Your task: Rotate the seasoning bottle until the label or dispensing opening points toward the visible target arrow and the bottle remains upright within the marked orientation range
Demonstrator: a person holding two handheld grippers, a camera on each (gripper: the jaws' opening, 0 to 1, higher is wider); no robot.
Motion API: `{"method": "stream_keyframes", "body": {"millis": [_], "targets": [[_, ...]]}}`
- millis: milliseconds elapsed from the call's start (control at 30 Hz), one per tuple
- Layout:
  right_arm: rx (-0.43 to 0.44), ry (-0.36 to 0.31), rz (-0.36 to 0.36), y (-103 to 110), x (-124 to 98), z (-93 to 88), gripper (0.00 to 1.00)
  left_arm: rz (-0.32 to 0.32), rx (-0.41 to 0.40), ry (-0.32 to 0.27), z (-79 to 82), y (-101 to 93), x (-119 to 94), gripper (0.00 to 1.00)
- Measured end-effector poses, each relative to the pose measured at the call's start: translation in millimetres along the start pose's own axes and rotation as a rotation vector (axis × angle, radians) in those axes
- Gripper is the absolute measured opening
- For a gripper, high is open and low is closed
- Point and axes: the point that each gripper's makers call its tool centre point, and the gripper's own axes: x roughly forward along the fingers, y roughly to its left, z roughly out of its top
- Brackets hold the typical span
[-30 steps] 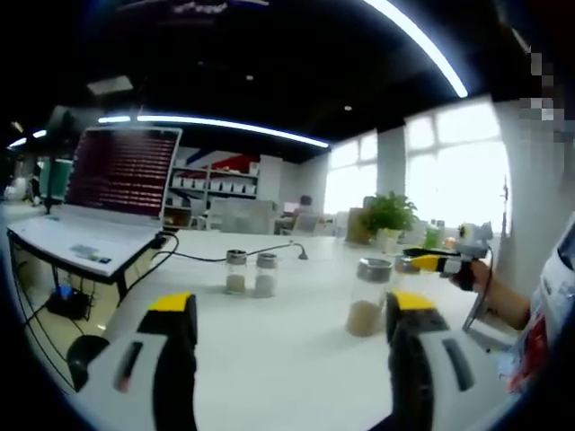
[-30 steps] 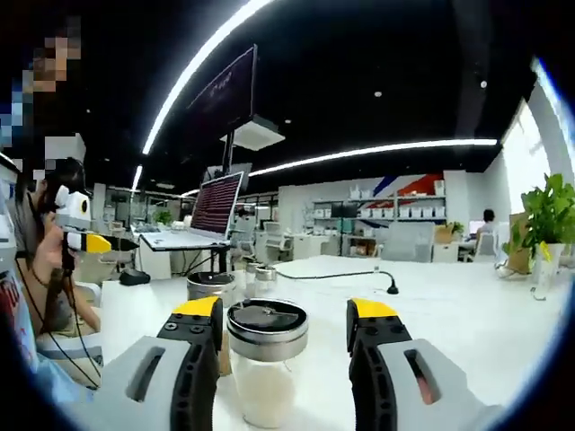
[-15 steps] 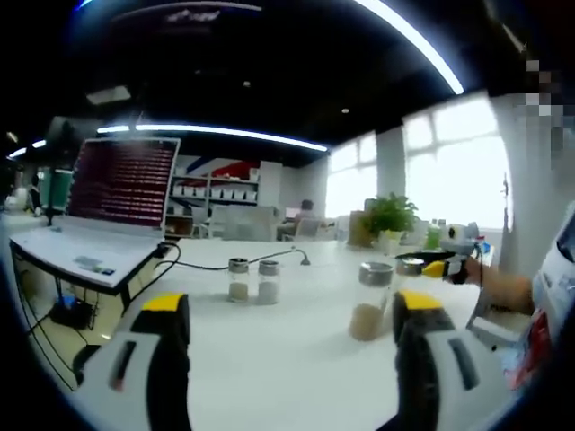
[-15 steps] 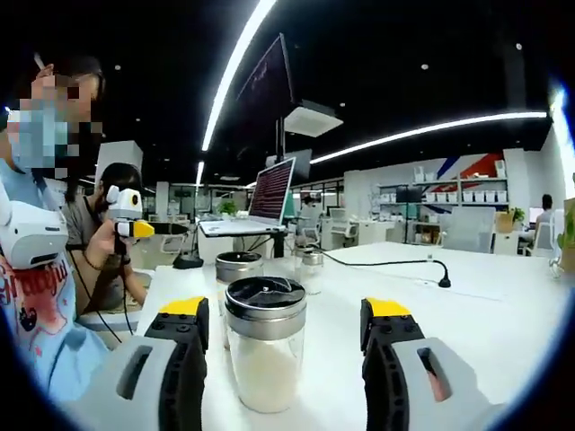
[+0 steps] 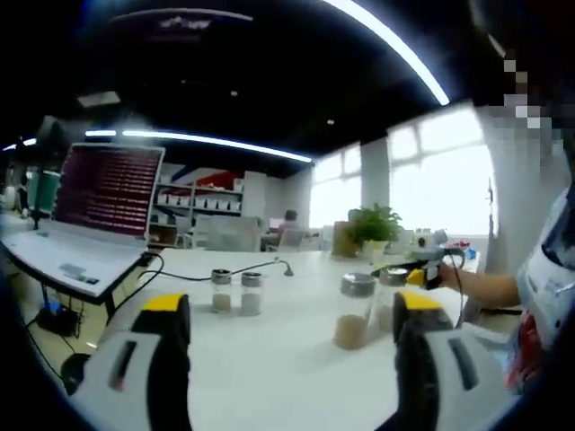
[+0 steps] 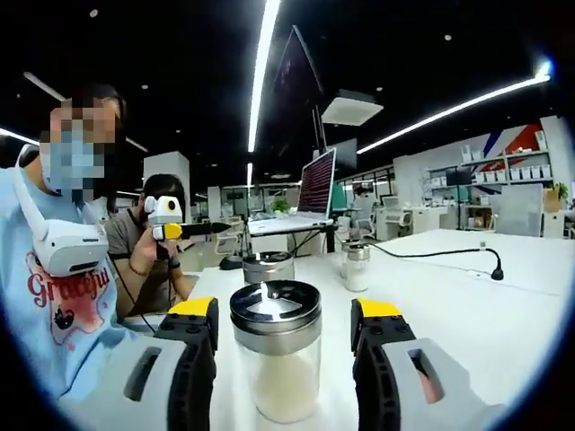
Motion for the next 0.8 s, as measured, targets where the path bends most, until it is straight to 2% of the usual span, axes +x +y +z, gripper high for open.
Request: {"method": "stream_keyframes", "body": {"millis": [133,200,233,267,433,567,633,700,800], "targets": [[0.018,-0.004,-0.001,-1.6,4.8,-1.0,0.55,0.009,0.043,0.023,-3.7,-0.9,0.1,0.99],[0.001,-0.005,-0.003,-1.8,5.0,-1.9,0.54,0.004,0.054,0.036,-4.3,-2.1,-0.2,1.0],[0.007,-0.009,-0.002,-1.8,5.3,-1.4,0.53,0.025,0.077,0.051,-6.2,0.4,-0.4,1.0],[0.012,-0.013,0.0,-1.7,5.0,-1.1,0.51,0.036,0.086,0.041,-4.7,1.7,0.0,1.0],[0.014,-0.028,0.022,3.4,5.5,-1.2,0.43,0.034,0.057,0.037,-4.4,7.6,-1.6,1.0],[0.022,-0.013,0.007,4.0,6.5,-2.1,0.43,0.028,0.065,0.031,-3.1,5.2,-1.5,0.94],[-0.038,0.016,-0.001,3.4,6.7,-5.1,0.42,0.012,0.041,0.038,-3.7,1.7,-0.7,0.95],[-0.044,0.02,-0.002,3.5,7.0,-5.4,0.42,0.003,0.044,0.054,-7.2,0.0,-0.4,0.95],[-0.05,0.026,-0.005,3.3,7.4,-5.7,0.42,0.011,0.05,0.018,-0.1,-0.4,-0.5,1.0]]}}
